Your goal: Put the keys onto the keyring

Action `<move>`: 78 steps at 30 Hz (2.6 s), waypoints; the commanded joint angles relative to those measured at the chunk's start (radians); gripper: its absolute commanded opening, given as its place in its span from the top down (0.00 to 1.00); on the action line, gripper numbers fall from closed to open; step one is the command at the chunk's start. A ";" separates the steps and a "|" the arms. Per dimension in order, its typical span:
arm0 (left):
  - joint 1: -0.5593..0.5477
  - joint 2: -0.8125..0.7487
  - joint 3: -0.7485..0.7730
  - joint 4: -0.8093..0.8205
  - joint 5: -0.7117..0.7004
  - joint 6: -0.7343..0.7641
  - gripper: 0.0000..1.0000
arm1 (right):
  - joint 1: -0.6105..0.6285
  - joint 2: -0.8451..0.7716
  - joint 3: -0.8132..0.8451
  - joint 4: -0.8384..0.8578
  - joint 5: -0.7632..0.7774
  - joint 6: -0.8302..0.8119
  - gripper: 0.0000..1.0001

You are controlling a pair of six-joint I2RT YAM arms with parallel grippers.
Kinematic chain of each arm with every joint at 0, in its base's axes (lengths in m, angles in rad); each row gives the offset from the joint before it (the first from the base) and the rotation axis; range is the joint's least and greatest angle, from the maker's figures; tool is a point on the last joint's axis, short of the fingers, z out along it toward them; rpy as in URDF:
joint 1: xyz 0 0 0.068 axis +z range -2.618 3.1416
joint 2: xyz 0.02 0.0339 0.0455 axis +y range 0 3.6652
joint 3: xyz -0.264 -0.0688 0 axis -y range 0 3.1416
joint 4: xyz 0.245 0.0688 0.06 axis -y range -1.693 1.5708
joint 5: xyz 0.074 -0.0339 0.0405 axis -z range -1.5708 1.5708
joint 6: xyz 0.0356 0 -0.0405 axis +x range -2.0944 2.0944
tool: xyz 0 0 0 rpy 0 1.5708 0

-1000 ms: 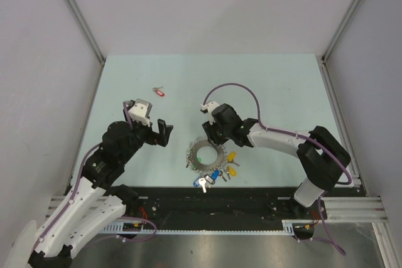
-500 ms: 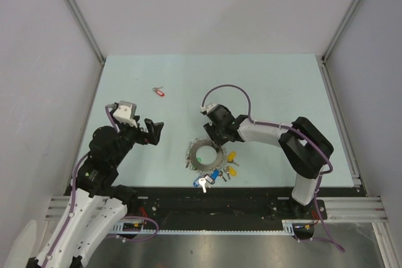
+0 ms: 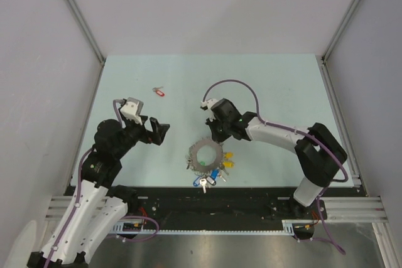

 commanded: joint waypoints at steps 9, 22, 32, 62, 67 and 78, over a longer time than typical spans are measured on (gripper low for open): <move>0.025 0.012 -0.004 0.042 0.047 0.013 0.00 | -0.180 -0.270 0.005 -0.046 -0.168 -0.035 1.00; 0.031 0.023 -0.004 0.042 0.070 0.009 0.00 | -0.353 -0.230 -0.156 -0.072 -0.023 0.038 0.75; 0.031 0.027 0.003 0.032 0.073 0.006 0.00 | -0.251 -0.305 -0.147 -0.078 -0.033 -0.093 0.58; 0.031 0.032 0.014 0.001 0.012 0.006 0.00 | -0.043 0.216 0.210 0.005 -0.021 -0.166 0.70; 0.031 0.030 0.016 0.000 0.018 0.008 0.00 | -0.043 0.227 0.212 0.009 0.034 -0.167 0.71; 0.031 0.030 0.013 0.001 0.020 0.009 0.00 | -0.047 0.207 0.213 -0.034 0.090 -0.178 0.86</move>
